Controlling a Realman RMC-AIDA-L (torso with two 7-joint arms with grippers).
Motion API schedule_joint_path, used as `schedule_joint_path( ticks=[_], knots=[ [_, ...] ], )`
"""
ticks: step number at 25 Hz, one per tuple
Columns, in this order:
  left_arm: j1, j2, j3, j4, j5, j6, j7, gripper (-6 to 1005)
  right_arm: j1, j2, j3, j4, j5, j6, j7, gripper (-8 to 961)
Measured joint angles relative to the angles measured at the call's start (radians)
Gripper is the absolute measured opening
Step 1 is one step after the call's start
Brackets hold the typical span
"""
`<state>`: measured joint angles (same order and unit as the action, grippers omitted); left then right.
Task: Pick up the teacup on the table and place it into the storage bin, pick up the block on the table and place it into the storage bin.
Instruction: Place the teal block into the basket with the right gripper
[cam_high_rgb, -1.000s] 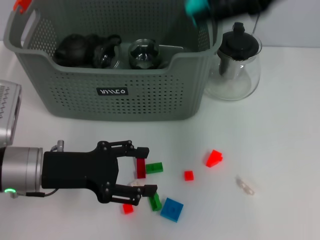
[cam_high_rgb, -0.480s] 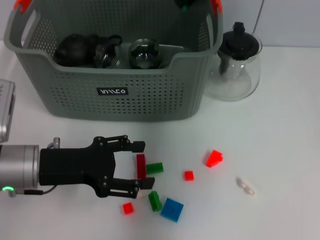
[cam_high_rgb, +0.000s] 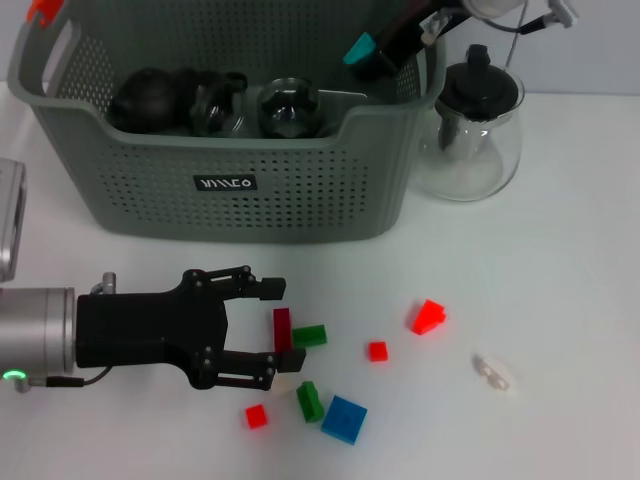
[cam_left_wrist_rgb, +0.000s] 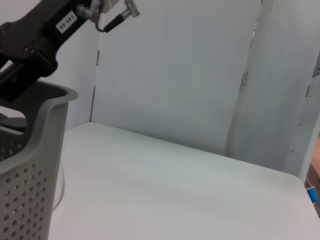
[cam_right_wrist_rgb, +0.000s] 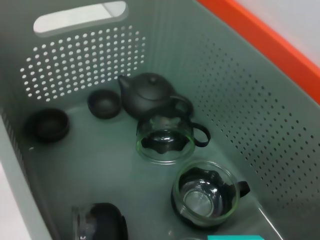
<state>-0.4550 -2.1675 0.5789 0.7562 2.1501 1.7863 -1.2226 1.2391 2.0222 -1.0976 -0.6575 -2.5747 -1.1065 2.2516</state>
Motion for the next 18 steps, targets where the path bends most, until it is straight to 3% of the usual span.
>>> schedule_joint_path(
  ticks=[9,14,18],
  knots=[
    [-0.001,0.0,0.001,-0.006,0.001,-0.017,0.0,861,-0.008,0.001,-0.002,-0.019,-0.011,0.013,0.014,464],
    [0.0,0.0,0.0,-0.008,-0.001,-0.017,0.0,861,-0.012,-0.001,-0.002,-0.035,-0.013,0.02,0.015,671],
    [0.002,0.0,0.0,-0.008,-0.004,-0.018,0.0,861,-0.055,0.014,0.003,-0.152,0.002,0.004,0.008,736]
  ],
)
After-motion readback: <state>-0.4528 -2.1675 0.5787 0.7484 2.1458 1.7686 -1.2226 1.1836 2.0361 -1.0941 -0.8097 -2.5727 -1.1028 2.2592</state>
